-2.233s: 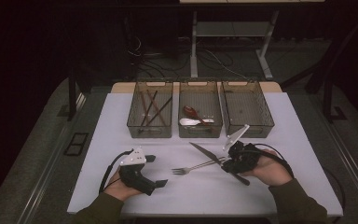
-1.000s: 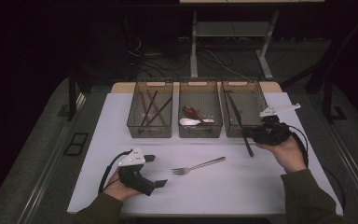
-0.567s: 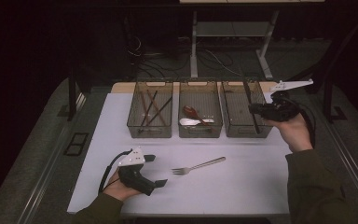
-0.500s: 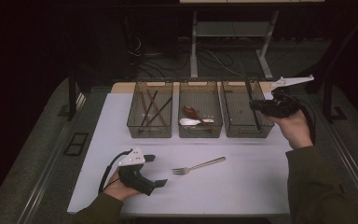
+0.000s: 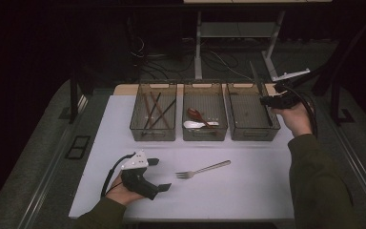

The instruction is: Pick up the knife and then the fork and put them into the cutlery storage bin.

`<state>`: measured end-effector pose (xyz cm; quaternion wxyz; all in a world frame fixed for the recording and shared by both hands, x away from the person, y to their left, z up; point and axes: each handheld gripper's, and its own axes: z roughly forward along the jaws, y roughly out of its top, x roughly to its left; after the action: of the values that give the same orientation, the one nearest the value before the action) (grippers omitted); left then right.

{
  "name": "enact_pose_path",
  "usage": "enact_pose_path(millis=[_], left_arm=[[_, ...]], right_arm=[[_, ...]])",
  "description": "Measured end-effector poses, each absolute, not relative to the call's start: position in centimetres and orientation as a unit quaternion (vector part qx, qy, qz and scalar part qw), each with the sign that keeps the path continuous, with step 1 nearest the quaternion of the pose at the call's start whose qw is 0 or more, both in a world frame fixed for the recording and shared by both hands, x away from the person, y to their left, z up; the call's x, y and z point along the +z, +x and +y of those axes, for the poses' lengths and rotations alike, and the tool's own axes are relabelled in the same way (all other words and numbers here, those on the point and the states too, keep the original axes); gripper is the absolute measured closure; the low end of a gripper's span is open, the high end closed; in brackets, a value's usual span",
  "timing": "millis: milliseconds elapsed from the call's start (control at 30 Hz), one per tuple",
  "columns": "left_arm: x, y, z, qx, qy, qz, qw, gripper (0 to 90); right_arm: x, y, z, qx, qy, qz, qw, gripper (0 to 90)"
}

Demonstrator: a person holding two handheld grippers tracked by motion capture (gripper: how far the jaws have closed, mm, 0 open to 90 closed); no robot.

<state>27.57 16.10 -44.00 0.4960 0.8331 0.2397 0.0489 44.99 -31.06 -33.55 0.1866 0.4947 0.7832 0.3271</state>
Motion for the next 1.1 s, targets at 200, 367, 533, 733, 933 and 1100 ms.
enact_pose_path(millis=[200,367,533,733,933,1100], left_arm=[[-44.0,27.6,16.1,0.048,0.833,0.240,0.497,0.0],[-44.0,27.6,16.1,0.047,0.833,0.240,0.496,0.0],[-44.0,27.6,16.0,0.046,0.834,0.239,0.495,0.0],[-44.1,27.6,16.0,0.044,0.837,0.237,0.492,0.0],[-44.1,27.6,15.9,0.044,0.837,0.236,0.491,0.0],[-44.1,27.5,15.9,0.043,0.837,0.235,0.492,0.0]], right_arm=[[-35.8,45.6,-30.9,0.304,0.502,0.791,0.171,80.6],[-36.9,45.9,-30.8,0.277,0.505,0.800,0.167,80.6],[-37.4,46.0,-30.9,0.266,0.514,0.802,0.151,80.5],[-38.2,46.2,-30.9,0.250,0.522,0.804,0.137,80.4],[-38.5,46.4,-30.5,0.244,0.516,0.808,0.144,73.1],[-37.9,46.1,-30.8,0.268,0.519,0.797,0.155,64.4]])
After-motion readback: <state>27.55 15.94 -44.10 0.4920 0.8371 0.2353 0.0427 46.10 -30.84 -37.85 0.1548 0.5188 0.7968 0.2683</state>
